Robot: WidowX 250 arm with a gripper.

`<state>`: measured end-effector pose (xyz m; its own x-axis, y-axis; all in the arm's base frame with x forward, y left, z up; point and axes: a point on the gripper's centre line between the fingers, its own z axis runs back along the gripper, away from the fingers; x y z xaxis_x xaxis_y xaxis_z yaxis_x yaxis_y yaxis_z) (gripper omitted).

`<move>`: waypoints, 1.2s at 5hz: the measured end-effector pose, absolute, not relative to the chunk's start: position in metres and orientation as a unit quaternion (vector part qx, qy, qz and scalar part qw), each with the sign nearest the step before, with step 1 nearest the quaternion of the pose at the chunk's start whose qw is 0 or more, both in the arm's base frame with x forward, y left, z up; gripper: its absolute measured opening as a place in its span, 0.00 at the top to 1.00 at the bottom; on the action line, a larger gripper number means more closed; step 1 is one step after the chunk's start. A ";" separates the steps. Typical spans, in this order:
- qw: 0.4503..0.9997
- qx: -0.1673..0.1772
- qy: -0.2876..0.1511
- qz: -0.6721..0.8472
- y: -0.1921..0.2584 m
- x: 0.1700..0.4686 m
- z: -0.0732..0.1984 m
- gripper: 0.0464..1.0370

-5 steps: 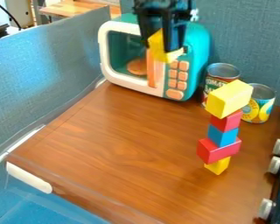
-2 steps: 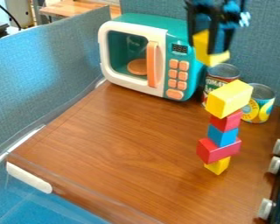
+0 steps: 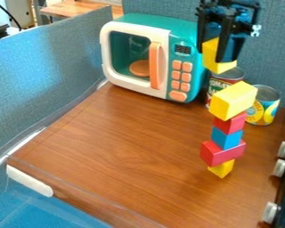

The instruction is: Put the yellow cube on top of the yellow block

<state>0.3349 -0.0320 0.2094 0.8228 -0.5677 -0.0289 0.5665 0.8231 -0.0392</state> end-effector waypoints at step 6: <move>0.949 0.007 0.068 -0.309 -0.051 0.381 0.166 0.46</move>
<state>0.3808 -0.0513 0.1664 0.7999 -0.5850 -0.1334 0.5870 0.8091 -0.0287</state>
